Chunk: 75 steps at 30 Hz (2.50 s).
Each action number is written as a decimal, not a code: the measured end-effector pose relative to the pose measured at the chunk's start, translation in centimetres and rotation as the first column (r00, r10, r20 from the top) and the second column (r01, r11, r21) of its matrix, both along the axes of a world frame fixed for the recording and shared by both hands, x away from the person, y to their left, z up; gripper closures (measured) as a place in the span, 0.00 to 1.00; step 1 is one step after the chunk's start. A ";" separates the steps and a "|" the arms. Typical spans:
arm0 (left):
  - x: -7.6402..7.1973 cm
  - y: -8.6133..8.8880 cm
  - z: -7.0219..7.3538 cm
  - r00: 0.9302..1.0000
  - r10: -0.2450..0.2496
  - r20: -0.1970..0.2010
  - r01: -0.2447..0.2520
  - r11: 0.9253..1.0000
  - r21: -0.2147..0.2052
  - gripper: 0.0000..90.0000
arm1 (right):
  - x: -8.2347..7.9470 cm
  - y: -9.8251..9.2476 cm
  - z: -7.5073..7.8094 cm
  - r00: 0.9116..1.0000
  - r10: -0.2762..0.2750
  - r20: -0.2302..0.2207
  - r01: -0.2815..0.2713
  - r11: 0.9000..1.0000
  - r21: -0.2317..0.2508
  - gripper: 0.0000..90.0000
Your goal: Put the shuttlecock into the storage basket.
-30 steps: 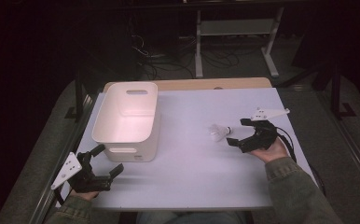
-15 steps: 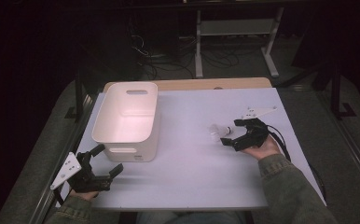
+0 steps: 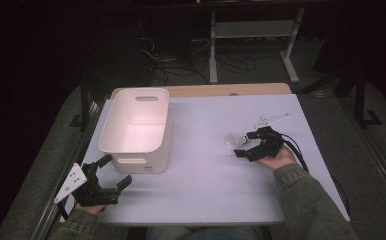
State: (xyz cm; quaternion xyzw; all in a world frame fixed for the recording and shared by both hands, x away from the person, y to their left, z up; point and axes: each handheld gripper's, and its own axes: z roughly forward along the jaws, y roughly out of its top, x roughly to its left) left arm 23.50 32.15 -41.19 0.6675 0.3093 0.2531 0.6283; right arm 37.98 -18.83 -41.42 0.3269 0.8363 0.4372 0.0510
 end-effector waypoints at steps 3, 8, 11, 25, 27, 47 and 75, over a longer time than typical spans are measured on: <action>0.0 0.0 0.0 1.000 0.000 -0.001 0.000 1.000 -0.001 0.00 | 0.1 0.0 -0.1 1.000 0.008 -0.003 -0.008 1.000 -0.005 0.08; 0.0 0.0 0.0 1.000 -0.001 0.000 0.001 1.000 0.001 0.00 | 0.3 0.1 -0.4 0.999 0.022 -0.035 -0.022 1.000 -0.005 0.14; 0.0 0.0 0.0 1.000 -0.002 0.000 0.002 1.000 -0.004 0.00 | 0.4 0.1 -0.6 0.999 0.027 -0.040 -0.027 1.000 -0.005 0.15; 0.0 -0.1 0.0 1.000 -0.009 0.008 0.009 1.000 -0.003 0.00 | 0.6 0.4 -1.2 0.990 0.074 -0.116 -0.076 0.997 -0.015 0.38; 0.0 0.0 0.0 1.000 -0.004 0.001 0.004 1.000 -0.001 0.00 | 0.6 0.4 -1.3 0.990 0.078 -0.114 -0.081 0.996 -0.021 0.42; 0.0 0.0 0.0 1.000 -0.006 0.004 0.006 1.000 -0.007 0.00 | 1.1 0.8 -1.9 0.996 0.005 -0.089 -0.012 0.997 -0.082 0.80; 0.0 -0.1 0.0 1.000 -0.006 0.004 0.006 1.000 -0.017 0.00 | 2.2 0.4 -2.4 0.994 -0.079 -0.075 0.074 0.995 -0.068 0.92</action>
